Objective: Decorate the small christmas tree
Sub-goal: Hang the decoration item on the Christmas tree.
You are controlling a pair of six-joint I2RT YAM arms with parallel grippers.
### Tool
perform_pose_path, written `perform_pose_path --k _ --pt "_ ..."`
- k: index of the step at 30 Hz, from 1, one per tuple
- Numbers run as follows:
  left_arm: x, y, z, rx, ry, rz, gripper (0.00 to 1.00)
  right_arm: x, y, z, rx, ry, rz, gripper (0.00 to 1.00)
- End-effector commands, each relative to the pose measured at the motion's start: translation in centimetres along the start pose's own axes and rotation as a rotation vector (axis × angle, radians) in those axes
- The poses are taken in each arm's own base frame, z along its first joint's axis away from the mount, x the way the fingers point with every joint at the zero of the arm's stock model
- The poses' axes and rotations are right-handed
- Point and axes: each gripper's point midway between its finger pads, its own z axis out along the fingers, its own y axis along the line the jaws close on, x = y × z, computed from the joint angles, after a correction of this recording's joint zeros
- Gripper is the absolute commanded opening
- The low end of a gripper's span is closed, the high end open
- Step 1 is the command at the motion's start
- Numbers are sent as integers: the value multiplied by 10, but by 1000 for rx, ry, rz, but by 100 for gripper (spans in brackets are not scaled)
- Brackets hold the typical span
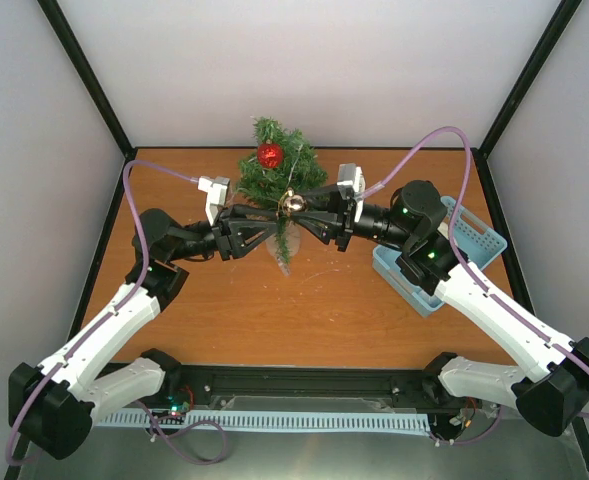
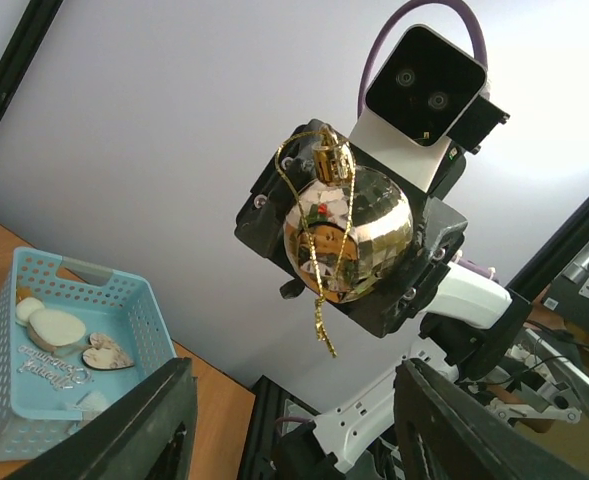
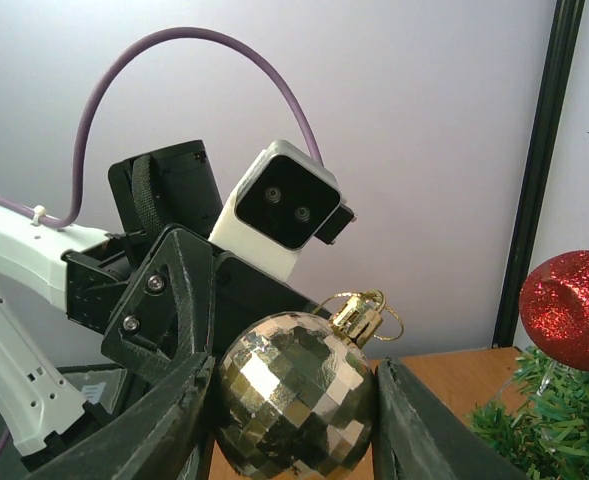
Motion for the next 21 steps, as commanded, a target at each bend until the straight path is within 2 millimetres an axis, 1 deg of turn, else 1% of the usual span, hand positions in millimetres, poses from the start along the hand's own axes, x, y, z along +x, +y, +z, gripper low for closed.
perform_pose_path --k 1,4,6,7,10,12,13,15,17,19,20,21 --pt "-8 -12 4 34 -5 85 55 0 6 -1 -9 -7 -10 41" --pt "-10 -9 4 20 -20 94 58 1 7 -3 -4 -6 -7 41" --pt "-11 -7 5 15 -22 95 59 2 9 -4 -7 -6 -2 41" --pt "-11 -6 5 19 -22 97 59 3 9 -4 -12 -4 -1 41" --pt "-13 -8 8 45 -19 98 52 6 10 -4 -14 8 3 41" --pt "-16 -9 9 53 -24 102 45 6 11 -5 -17 9 4 41" --pt "-17 -9 10 52 -25 102 38 7 11 -5 -16 10 4 41" --pt "-16 -9 10 46 -20 109 22 7 11 -6 -10 11 1 41" --pt "-18 -6 9 16 -30 117 11 12 10 -8 1 29 -10 41" --pt "-17 -4 7 -5 -39 133 3 22 10 -11 15 64 -26 41" --pt "-17 -3 6 -10 -38 136 1 28 9 -13 28 83 -38 42" --pt "-15 -1 6 -15 -34 134 1 34 8 -16 45 99 -46 42"
